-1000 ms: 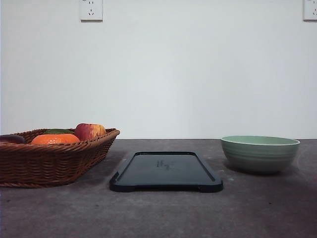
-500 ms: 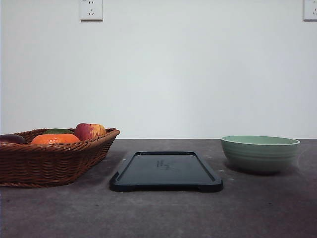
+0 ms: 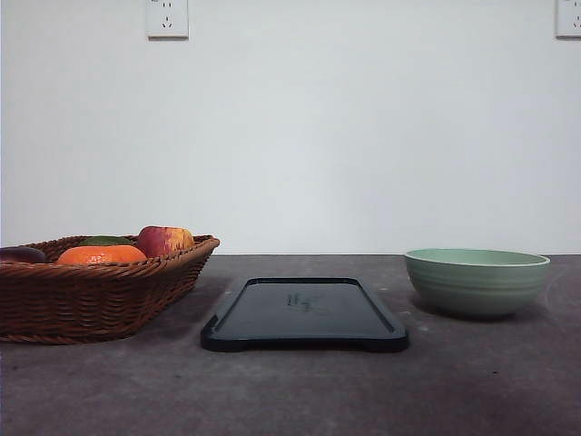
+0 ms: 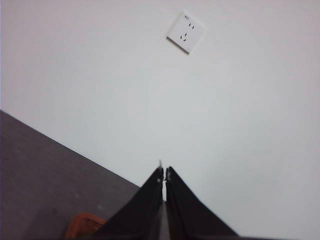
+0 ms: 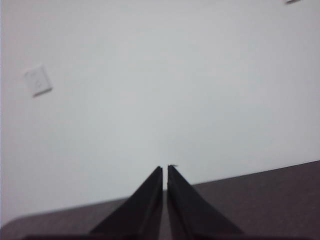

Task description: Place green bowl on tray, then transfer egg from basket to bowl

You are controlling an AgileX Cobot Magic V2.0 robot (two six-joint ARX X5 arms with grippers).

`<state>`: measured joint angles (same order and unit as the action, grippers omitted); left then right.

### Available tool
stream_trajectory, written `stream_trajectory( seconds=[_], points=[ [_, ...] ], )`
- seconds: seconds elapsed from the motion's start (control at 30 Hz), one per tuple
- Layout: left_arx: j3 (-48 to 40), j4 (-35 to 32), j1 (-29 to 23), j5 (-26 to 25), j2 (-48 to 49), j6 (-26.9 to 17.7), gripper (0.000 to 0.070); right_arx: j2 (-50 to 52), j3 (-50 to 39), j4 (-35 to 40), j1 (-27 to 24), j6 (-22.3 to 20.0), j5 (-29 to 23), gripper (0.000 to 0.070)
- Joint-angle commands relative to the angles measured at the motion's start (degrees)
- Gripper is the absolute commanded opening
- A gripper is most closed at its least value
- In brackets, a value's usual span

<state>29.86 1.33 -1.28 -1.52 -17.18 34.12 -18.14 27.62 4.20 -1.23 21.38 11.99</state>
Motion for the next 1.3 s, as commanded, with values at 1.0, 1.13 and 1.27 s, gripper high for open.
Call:
stream_trajectory(
  seconds=[1.0, 1.13, 1.27],
  points=[
    [38.28, 40.29, 5.07, -24.70, -37.86, -39.31, 0.0004, -34.81, 29.94, -34.48, 0.22, -26.94, 20.80, 0.0012],
    [38.28, 40.24, 5.44, -24.67, -37.93, -39.29, 0.0307, -34.83, 29.94, -34.31, 0.29, -28.26, 20.32, 0.0289],
    [38.28, 40.27, 5.44, -24.67, -37.91, -39.17, 0.0419, -34.83, 29.94, -34.45, 0.52, -27.89, 19.22, 0.0422]
  ],
)
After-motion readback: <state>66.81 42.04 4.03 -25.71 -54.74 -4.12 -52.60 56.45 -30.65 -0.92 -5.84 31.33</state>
